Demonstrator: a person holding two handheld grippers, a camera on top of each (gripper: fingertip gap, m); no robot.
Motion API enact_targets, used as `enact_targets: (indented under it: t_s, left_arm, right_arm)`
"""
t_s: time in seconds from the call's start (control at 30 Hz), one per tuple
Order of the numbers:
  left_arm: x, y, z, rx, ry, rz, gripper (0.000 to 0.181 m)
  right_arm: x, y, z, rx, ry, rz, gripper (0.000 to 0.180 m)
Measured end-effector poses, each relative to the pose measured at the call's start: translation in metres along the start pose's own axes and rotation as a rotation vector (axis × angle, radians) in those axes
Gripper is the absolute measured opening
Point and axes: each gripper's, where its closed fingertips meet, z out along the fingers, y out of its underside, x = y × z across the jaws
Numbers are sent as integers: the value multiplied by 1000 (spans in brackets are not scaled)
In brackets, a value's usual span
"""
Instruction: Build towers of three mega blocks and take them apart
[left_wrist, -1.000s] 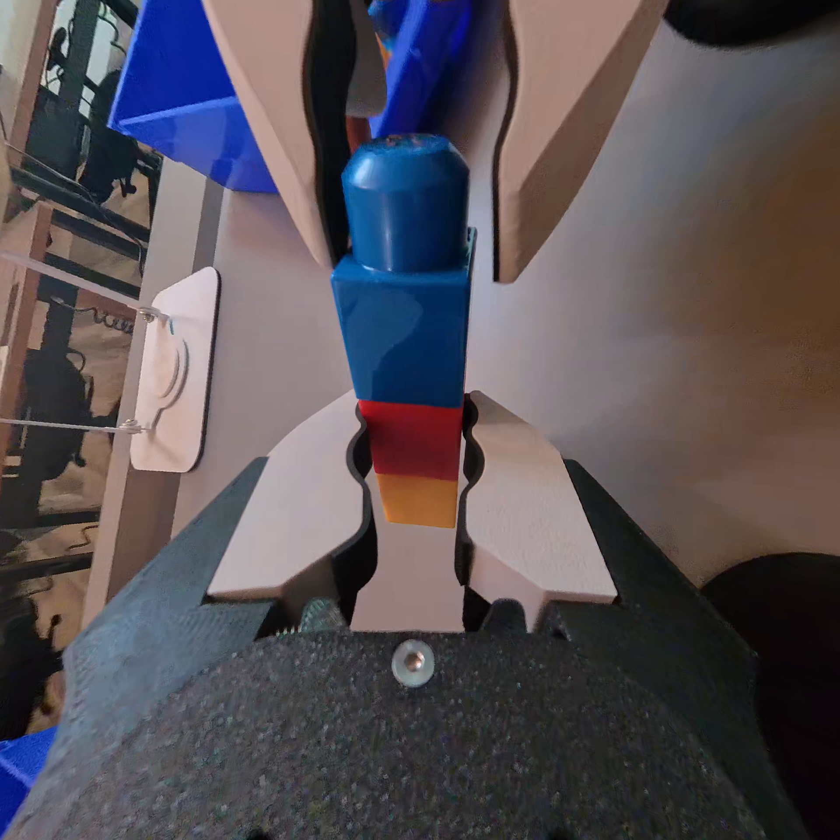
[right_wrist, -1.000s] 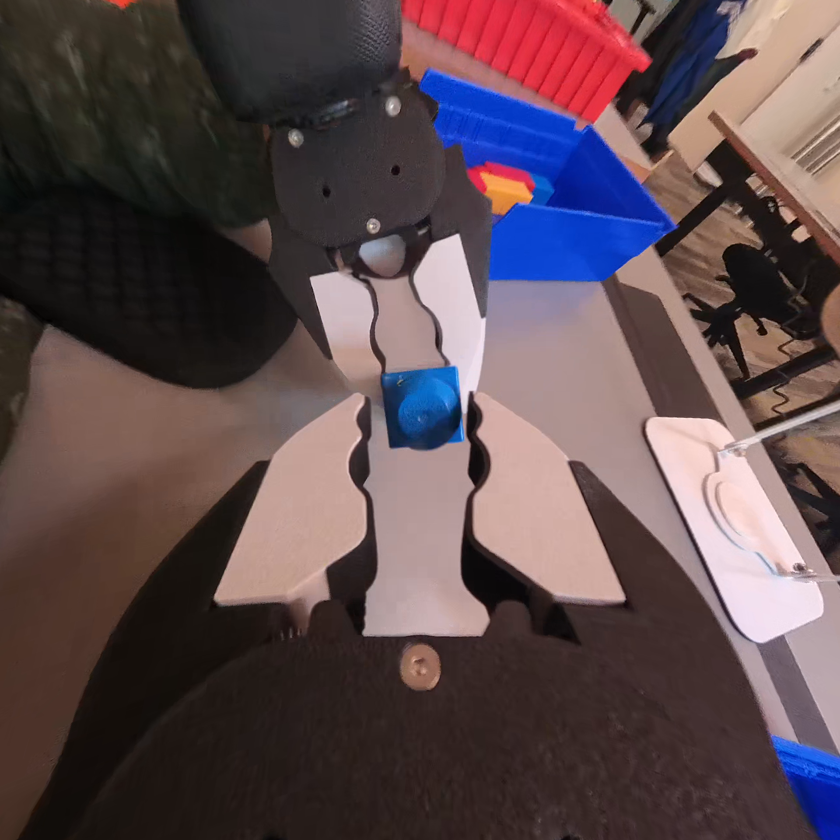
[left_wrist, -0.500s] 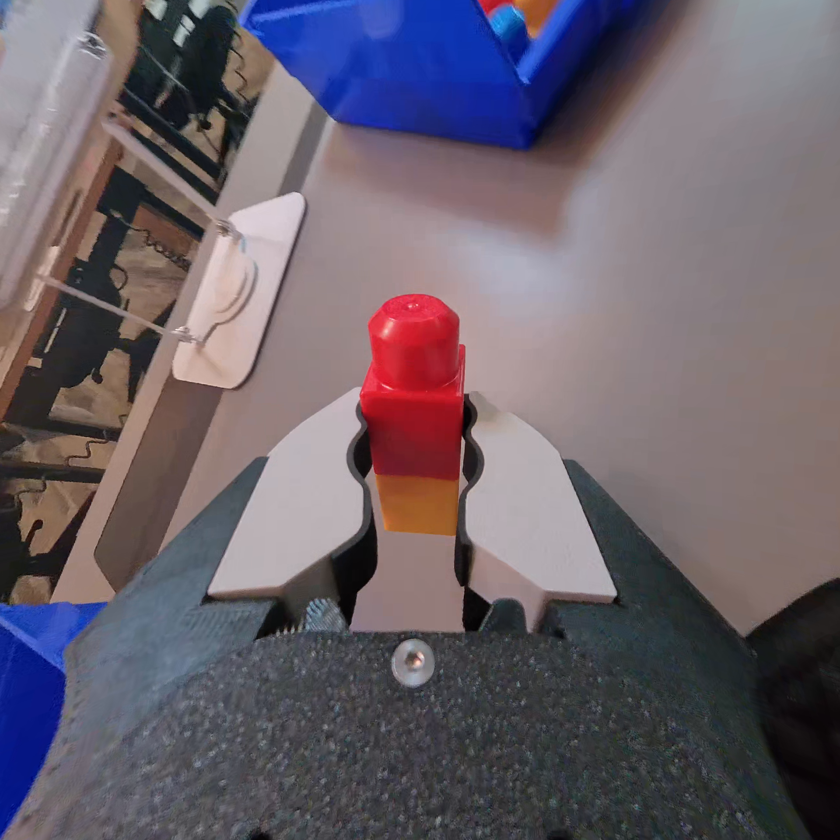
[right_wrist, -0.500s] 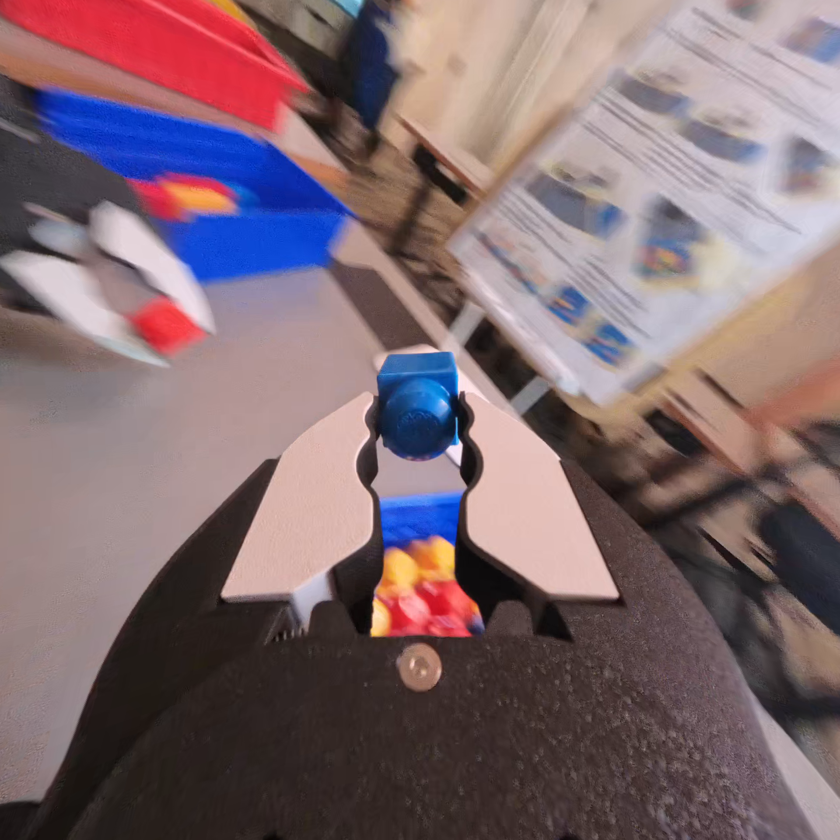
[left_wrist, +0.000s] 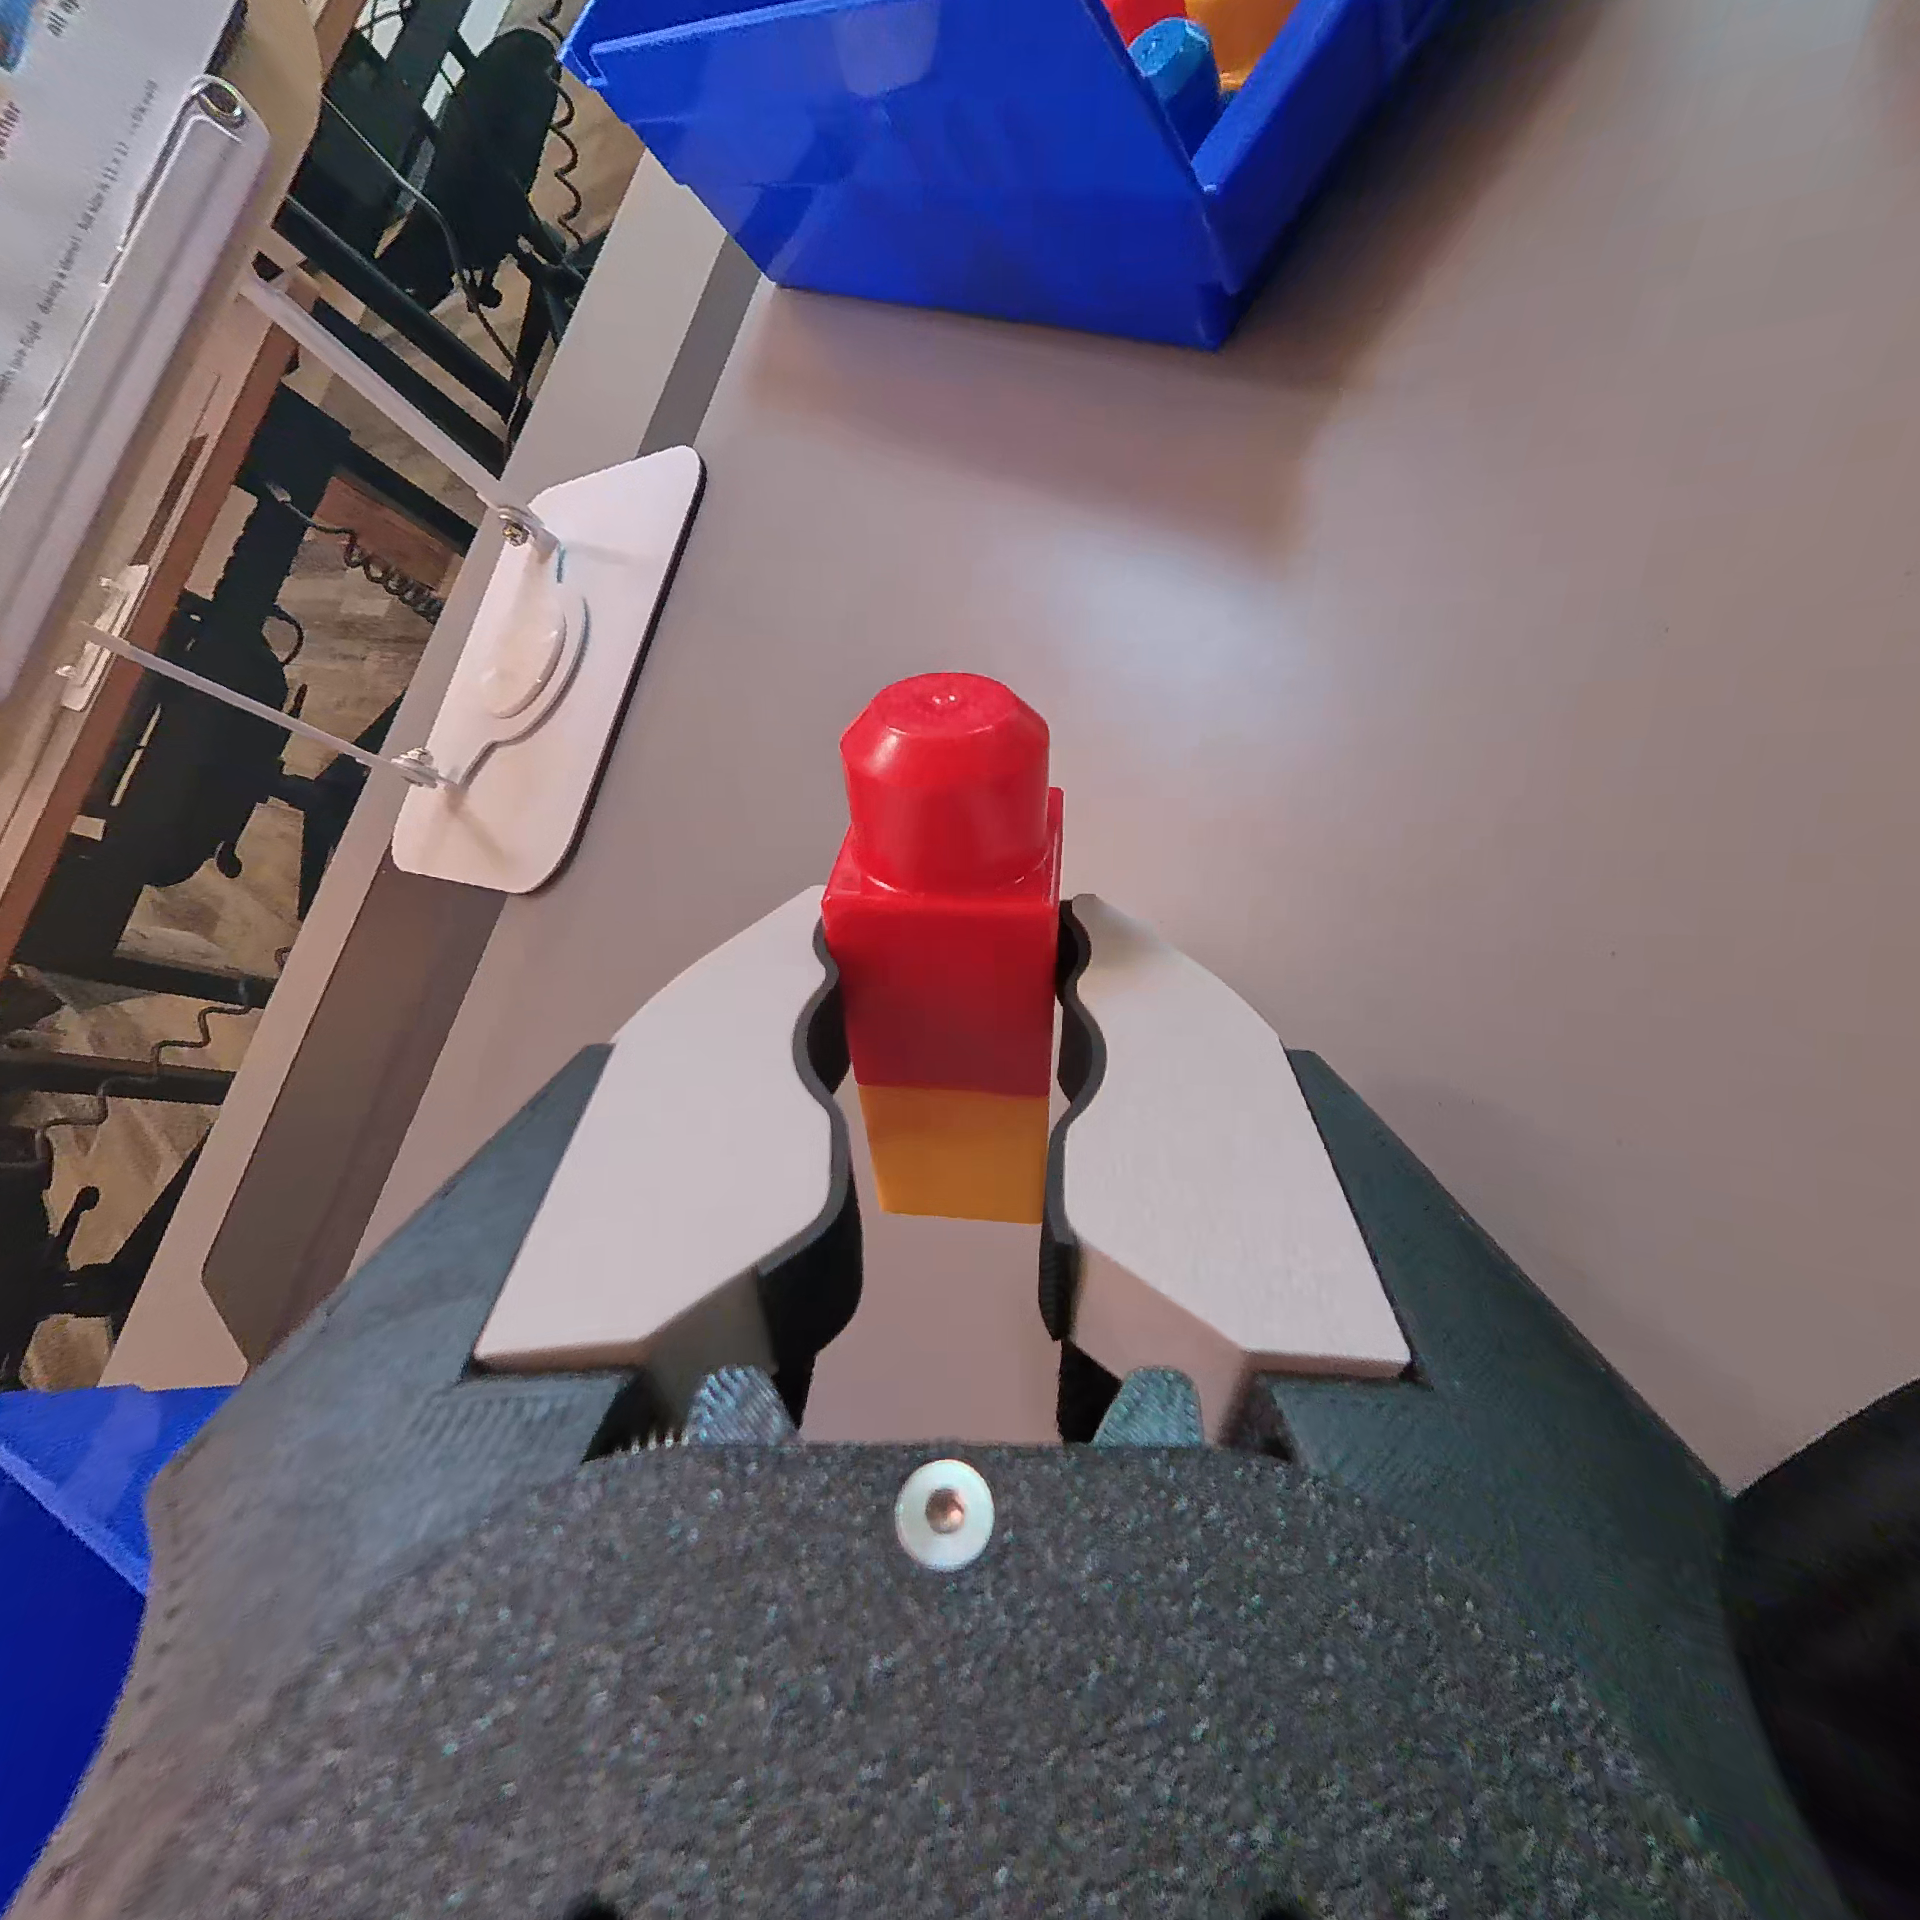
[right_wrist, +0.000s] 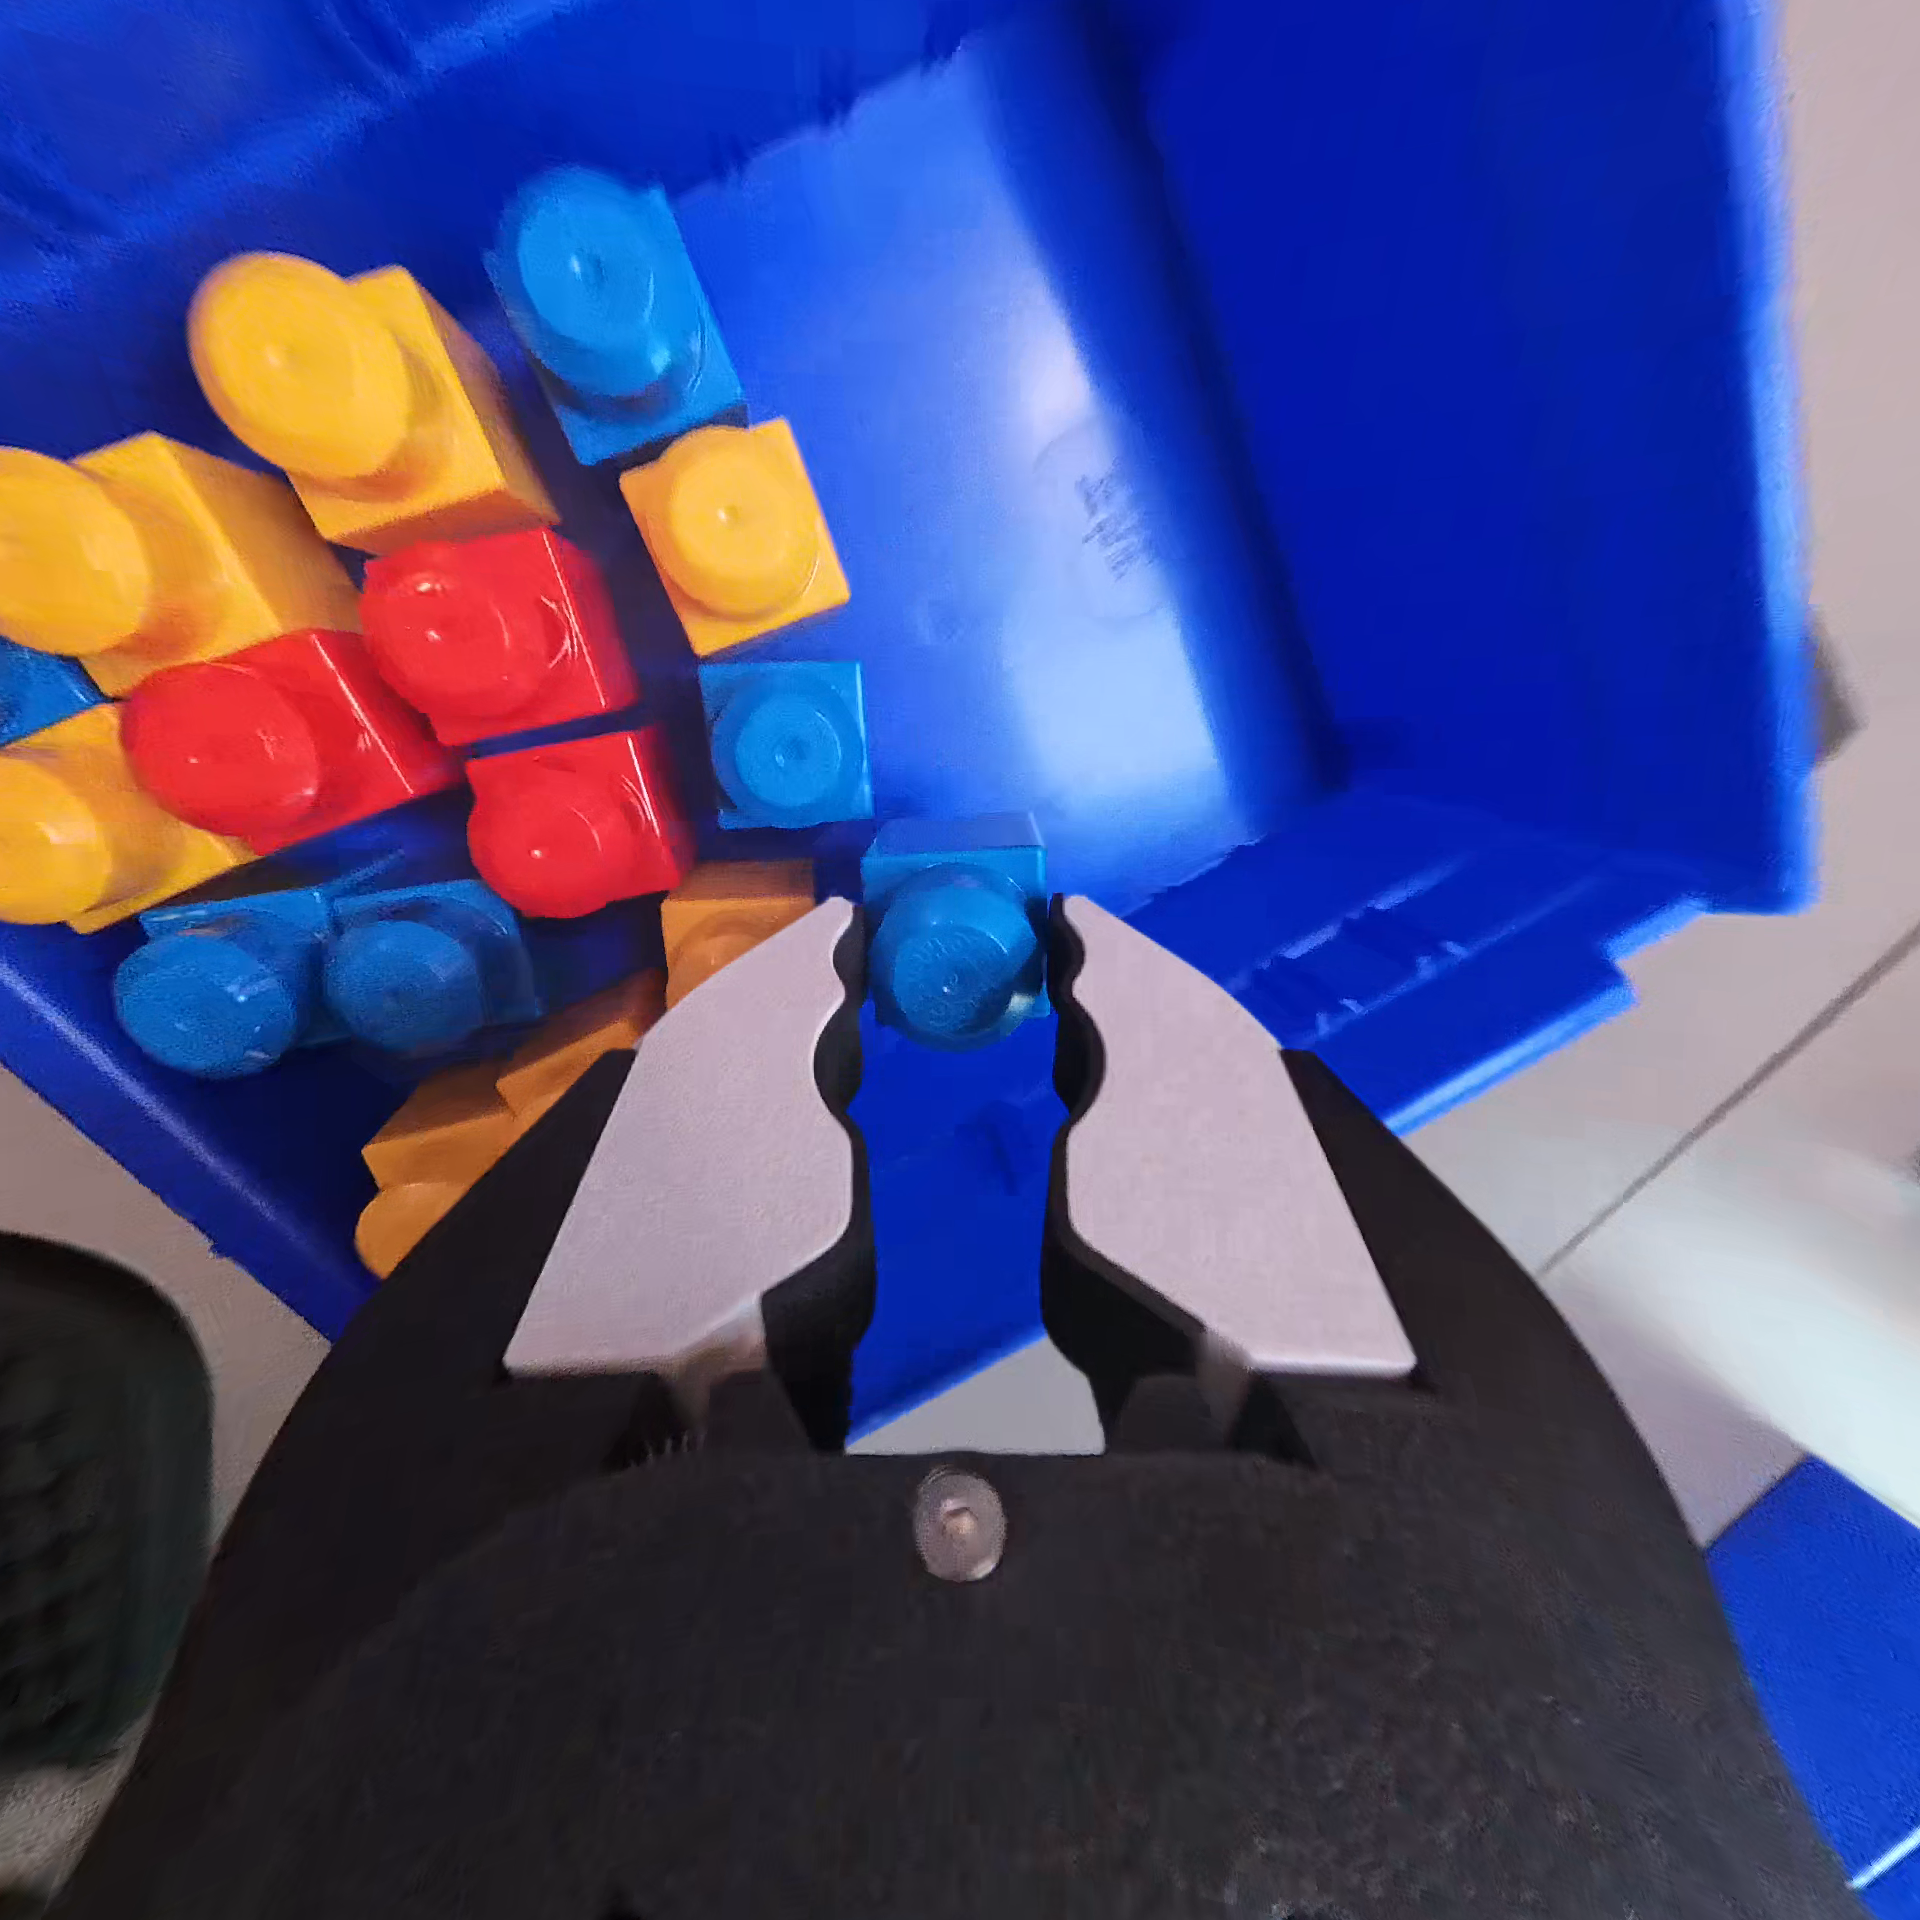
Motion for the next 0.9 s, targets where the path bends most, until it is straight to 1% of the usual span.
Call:
enact_targets:
  t_s: [0.2,0.33,0.4,0.5,0.57,0.6,0.67,0.73,0.8,0.9]
  left_arm:
    - [4,-2,1,9,16,0,37]
    - [7,-5,2,27,29,-7,37]
    - [10,-7,2,42,45,-18,37]
    - [12,-12,2,65,59,-27,37]
    - [14,-14,2,74,69,-30,37]
    - [15,-14,2,77,73,-31,37]
    - [18,-16,3,82,84,-30,37]
    - [21,-17,4,83,93,-24,37]
    - [25,-19,5,85,101,-13,37]
    - [32,-24,5,83,106,20,37]
  right_arm:
    - [-14,8,28,-137,-126,6,34]
    - [-19,9,33,-143,-151,10,34]
    - [-23,7,29,-119,-175,12,34]
    - [-20,-1,14,-45,-139,6,52]
    - [-26,-22,-7,86,-101,-24,64]
    - [-36,-37,-21,180,-89,-68,69]
    - [-75,-67,-51,376,-91,-210,72]
    - [-132,-88,-76,534,-125,-381,70]
    - [-194,-99,-90,633,-183,-530,65]
    - [-277,-105,-85,686,-264,-700,59]
